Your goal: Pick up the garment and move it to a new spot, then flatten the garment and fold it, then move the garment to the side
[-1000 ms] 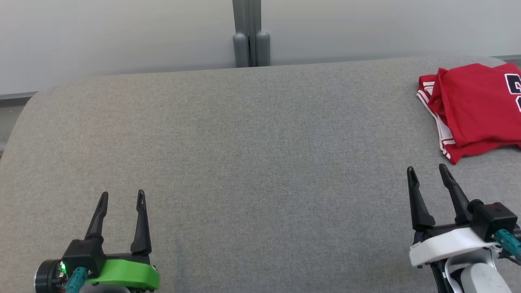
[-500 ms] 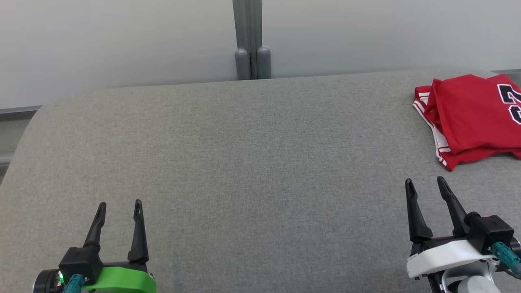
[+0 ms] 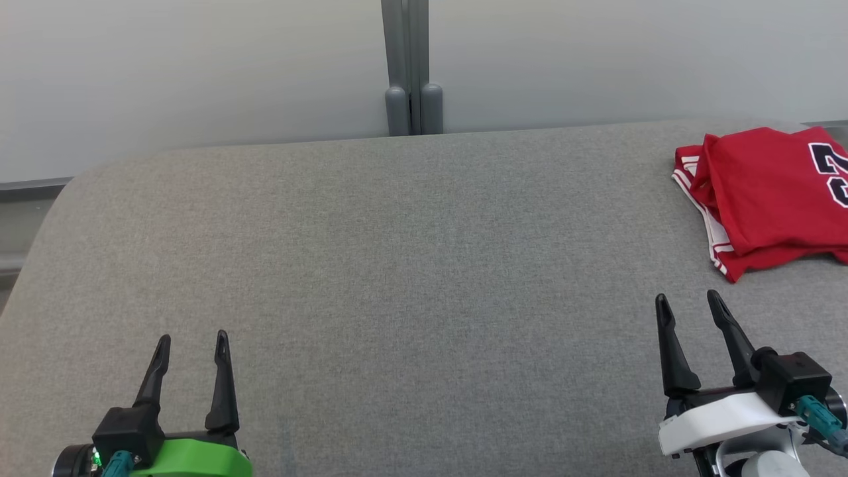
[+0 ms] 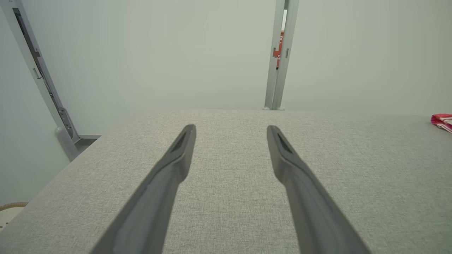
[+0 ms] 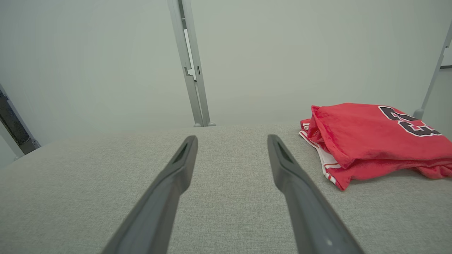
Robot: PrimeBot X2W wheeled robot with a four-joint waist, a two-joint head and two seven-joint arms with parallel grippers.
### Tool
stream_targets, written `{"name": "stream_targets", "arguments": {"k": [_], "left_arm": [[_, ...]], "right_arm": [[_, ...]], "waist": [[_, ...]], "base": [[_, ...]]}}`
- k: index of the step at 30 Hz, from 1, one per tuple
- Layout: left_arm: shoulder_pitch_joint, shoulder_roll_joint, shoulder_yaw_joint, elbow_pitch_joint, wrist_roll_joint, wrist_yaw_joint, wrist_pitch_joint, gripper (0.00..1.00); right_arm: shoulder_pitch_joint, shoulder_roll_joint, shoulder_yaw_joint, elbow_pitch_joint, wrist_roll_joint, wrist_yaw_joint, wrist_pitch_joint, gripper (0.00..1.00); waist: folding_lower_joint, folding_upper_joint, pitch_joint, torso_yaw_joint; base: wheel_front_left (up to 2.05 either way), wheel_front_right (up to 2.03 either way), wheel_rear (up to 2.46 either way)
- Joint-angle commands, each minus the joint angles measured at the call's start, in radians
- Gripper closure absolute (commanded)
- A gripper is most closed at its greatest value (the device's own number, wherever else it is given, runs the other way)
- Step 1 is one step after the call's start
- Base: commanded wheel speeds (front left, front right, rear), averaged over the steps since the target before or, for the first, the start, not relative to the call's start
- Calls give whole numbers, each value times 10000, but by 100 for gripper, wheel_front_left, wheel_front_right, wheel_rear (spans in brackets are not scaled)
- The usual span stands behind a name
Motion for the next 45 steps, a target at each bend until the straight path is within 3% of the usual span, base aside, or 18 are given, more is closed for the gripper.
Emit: {"name": "stream_targets", "arguments": {"k": [1,5,6,11,45], "left_arm": [[126,-5,41,-14,0,-27,4,0],[102,-4,32,-16,10,-37,4,0],[9,-2,6,-13,-6,-33,2,100],[64,-71,9,424,-60,-37,29,100],[-549,-36,267,479,-5999,-115,1535,100]], "right_arm": [[116,-12,9,31,-37,-18,-25,0],[71,-25,21,69,-22,-18,-25,0],[-1,-2,13,46,1,0,0,100],[151,87,46,425,66,2,30,100],[-469,204,-398,798,5772,-2,1455,100]], "waist": [[1,0,-8,-6],[1,0,-19,-5],[1,0,-21,-5],[1,0,-24,-6],[1,0,9,-14]], "base": [[0,0,0],[0,0,0],[0,0,0],[0,0,0],[0,0,0]]}}
